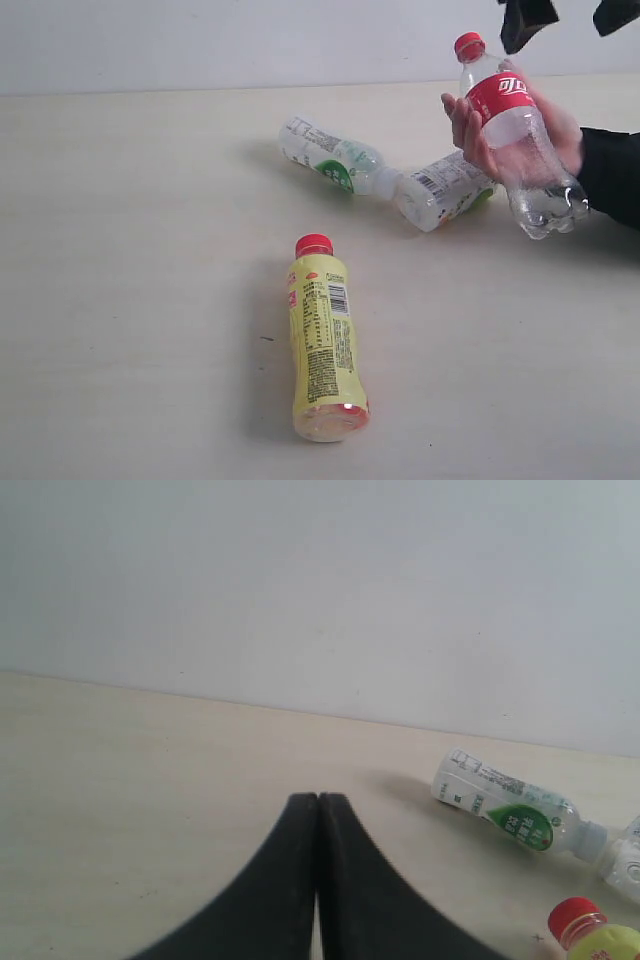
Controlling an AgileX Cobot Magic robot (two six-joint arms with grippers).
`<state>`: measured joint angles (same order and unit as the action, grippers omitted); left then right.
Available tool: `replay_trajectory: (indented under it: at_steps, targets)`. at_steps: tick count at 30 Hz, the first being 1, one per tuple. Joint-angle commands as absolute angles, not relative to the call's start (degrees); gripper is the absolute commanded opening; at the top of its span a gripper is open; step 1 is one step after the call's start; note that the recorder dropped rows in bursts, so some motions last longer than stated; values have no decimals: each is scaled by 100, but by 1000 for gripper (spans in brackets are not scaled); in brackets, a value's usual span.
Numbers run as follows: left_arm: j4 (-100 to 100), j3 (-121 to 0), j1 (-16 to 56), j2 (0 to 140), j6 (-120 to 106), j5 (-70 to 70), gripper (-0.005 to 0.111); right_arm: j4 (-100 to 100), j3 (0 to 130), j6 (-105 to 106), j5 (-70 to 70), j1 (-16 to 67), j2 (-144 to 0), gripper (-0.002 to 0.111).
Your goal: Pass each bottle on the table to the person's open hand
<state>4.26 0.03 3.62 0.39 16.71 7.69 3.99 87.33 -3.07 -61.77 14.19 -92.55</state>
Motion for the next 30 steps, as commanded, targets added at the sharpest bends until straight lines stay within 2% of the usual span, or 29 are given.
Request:
replay_trajectory:
  at_steps: [1, 3, 6, 7, 20, 30]
  targets:
    - [453, 0, 400, 0, 1674, 772, 2, 85, 8723, 0, -6111, 1402, -8686, 55]
    - [453, 0, 400, 0, 1674, 772, 2, -93, 8575, 97, -5987, 1402, -8329, 38]
    - [453, 0, 400, 0, 1674, 772, 2, -516, 7989, 481, -5355, 1402, -7609, 4]
    - [453, 0, 400, 0, 1674, 772, 2, -672, 7685, 648, -5014, 1402, -7298, 0]
    - [453, 0, 400, 0, 1674, 772, 2, -1266, 4497, 2243, -2838, 1402, -3779, 0]
    - [453, 0, 400, 0, 1674, 772, 2, -1611, 3167, 2292, -1960, 1402, -1741, 0]
